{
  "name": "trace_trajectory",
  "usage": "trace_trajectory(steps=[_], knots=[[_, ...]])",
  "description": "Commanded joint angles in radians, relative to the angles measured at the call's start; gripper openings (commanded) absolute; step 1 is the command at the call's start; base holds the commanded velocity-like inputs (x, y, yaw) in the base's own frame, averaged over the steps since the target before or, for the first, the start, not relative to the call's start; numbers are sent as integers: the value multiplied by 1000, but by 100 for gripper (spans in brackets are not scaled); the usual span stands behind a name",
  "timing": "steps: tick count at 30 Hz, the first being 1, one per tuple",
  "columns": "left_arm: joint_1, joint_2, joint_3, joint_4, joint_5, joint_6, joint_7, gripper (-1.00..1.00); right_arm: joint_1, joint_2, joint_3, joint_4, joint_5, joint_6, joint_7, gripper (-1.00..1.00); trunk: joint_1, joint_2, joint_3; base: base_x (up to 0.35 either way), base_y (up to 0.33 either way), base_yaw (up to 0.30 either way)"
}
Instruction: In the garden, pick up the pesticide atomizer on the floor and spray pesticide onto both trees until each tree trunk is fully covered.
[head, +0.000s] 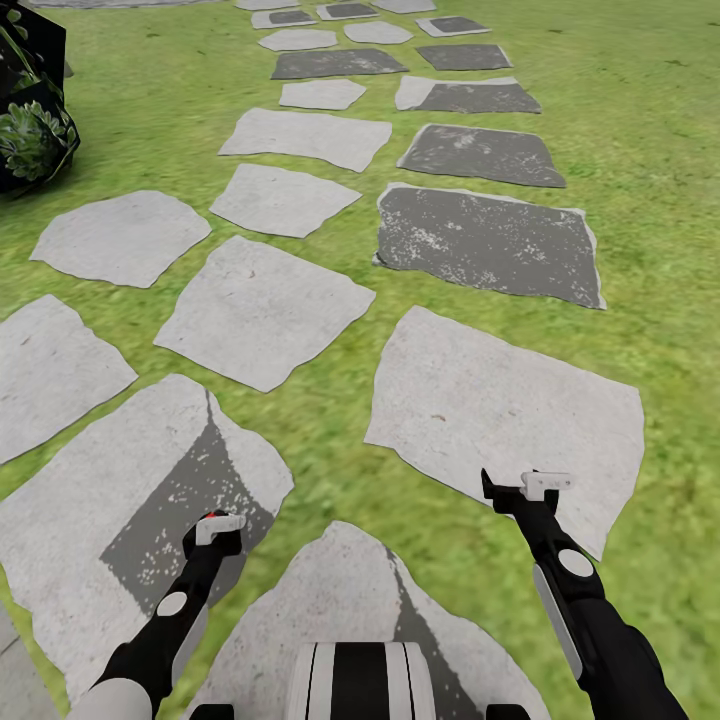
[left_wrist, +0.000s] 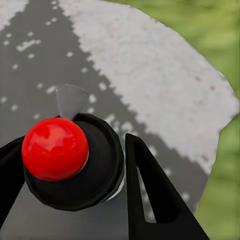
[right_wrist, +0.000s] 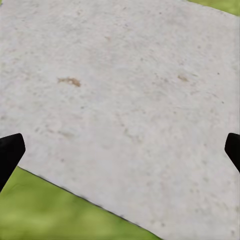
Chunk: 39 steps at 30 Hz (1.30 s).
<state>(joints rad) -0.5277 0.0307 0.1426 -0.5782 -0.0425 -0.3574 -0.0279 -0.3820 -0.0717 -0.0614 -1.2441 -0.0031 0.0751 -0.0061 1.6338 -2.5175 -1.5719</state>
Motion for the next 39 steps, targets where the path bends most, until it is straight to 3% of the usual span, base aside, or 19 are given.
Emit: trace_trajectory(steps=[1,4,26,30,33,39], knots=[[0,0,0,0,0,0,0,-100,0,0,0,0,0,0,0,100,0,0,0,0,0,0],[1,10,0,-1,0,0,0,-100,0,0,0,0,0,0,0,100,0,0,0,0,0,0],[-10,16,-1,-1,-4,24,-1,-100,0,0,0,0,0,0,0,100,-10,5,85,0,0,0],[-19,31,-1,-2,-3,113,-1,-100,0,0,1,1,0,0,1,100,-12,6,101,0,0,0],[-51,37,-3,-2,-2,249,-5,-100,0,0,1,1,0,0,1,100,-13,7,112,0,0,0],[-63,29,-8,5,-7,337,-2,-100,0,1,3,3,-1,1,3,100,-16,8,135,0,0,0]])
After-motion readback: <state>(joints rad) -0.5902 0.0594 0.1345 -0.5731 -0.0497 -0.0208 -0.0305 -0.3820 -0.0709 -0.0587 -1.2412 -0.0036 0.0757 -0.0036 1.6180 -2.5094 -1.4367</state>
